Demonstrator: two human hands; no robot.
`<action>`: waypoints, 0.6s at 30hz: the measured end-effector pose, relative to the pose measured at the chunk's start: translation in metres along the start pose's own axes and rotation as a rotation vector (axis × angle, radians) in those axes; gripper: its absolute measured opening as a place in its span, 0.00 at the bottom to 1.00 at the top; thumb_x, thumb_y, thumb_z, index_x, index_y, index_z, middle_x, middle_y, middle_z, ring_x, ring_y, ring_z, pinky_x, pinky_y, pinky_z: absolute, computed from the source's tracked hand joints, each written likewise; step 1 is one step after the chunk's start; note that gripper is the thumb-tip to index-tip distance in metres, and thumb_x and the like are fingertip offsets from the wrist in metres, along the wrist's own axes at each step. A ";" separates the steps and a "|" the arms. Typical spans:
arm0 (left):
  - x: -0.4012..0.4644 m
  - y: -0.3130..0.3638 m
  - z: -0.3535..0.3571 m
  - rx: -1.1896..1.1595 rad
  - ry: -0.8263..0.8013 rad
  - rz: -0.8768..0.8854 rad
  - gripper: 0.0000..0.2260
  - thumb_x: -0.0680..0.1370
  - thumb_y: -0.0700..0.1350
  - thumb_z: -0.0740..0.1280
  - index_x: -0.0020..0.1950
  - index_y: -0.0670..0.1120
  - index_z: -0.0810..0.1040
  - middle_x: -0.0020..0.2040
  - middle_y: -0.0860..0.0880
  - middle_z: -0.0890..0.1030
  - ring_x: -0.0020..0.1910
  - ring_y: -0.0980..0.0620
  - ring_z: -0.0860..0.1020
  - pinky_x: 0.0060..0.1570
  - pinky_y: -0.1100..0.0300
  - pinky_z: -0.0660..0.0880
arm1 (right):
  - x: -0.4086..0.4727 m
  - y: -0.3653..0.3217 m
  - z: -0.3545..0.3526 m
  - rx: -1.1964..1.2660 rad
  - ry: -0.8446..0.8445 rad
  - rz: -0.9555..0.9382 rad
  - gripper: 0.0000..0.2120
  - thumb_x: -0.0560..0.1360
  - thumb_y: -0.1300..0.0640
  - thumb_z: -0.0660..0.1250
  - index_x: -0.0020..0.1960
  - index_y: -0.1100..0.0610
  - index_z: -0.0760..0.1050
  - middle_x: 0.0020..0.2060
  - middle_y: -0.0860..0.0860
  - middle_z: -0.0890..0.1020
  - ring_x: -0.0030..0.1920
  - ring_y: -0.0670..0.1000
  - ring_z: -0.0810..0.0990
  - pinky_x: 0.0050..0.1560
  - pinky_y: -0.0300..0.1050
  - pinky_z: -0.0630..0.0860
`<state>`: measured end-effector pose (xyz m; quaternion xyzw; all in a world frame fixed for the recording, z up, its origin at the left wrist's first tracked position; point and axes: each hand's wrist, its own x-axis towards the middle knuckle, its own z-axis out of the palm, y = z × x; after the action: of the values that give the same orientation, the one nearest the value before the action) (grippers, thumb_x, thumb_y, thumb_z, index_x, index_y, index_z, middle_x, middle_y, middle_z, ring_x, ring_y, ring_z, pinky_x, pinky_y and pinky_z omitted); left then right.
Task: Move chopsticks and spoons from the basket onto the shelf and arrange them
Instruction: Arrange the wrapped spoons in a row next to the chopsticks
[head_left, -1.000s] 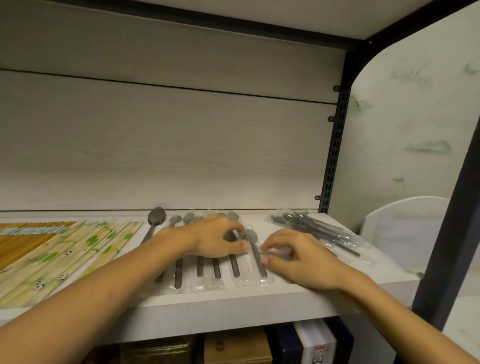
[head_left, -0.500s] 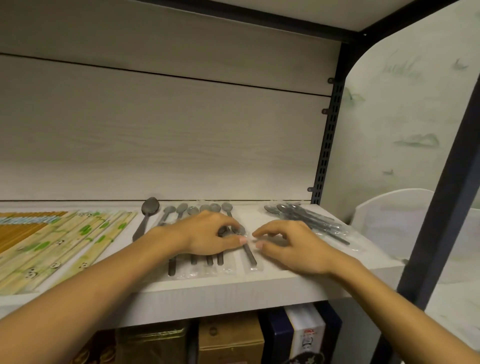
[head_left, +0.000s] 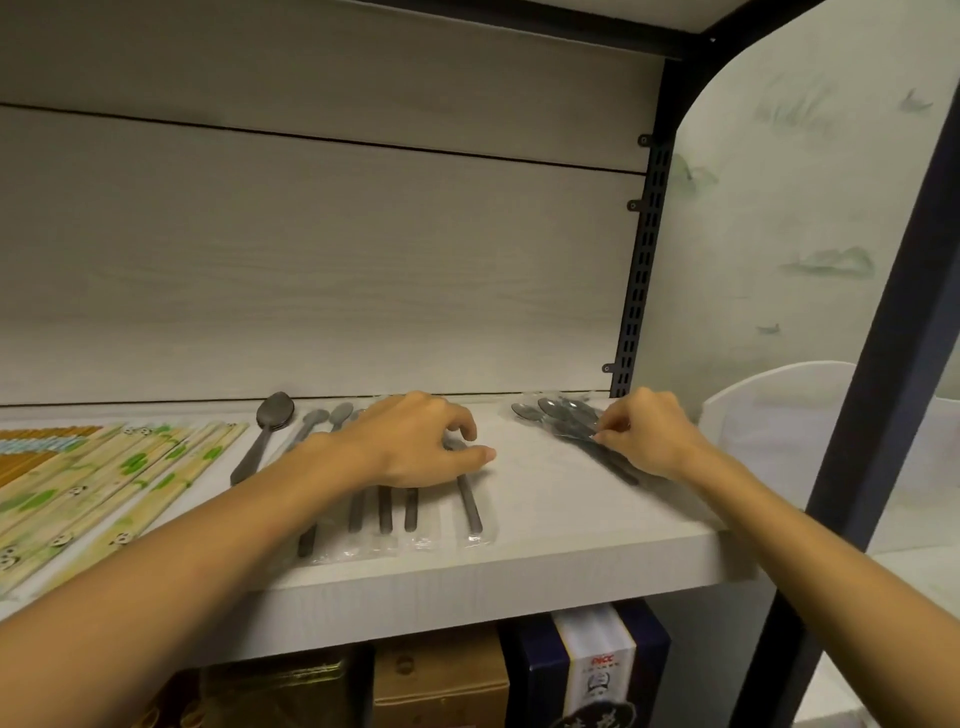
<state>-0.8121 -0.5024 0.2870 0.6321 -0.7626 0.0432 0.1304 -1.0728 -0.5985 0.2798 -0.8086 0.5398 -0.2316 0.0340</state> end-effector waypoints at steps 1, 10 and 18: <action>0.003 0.001 0.001 0.001 0.007 0.000 0.20 0.73 0.69 0.57 0.55 0.59 0.77 0.57 0.58 0.79 0.55 0.52 0.76 0.46 0.56 0.71 | 0.000 0.000 0.000 -0.007 0.002 -0.006 0.04 0.74 0.58 0.70 0.43 0.53 0.85 0.40 0.53 0.85 0.46 0.56 0.80 0.48 0.50 0.78; 0.032 0.023 0.004 0.003 -0.018 0.013 0.12 0.77 0.61 0.61 0.53 0.58 0.78 0.55 0.57 0.78 0.56 0.52 0.75 0.49 0.57 0.70 | 0.001 0.011 0.000 0.075 0.137 -0.008 0.07 0.74 0.58 0.62 0.39 0.57 0.76 0.40 0.53 0.81 0.43 0.57 0.77 0.42 0.50 0.75; 0.071 0.061 0.014 0.014 -0.025 0.123 0.17 0.77 0.54 0.65 0.65 0.56 0.72 0.61 0.52 0.77 0.60 0.48 0.74 0.51 0.56 0.71 | -0.002 0.019 -0.009 0.293 0.279 0.109 0.10 0.76 0.58 0.61 0.36 0.55 0.70 0.30 0.50 0.76 0.37 0.57 0.73 0.37 0.45 0.66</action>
<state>-0.8856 -0.5608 0.2974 0.5853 -0.8013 0.0488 0.1135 -1.0938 -0.6030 0.2810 -0.7248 0.5427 -0.4151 0.0886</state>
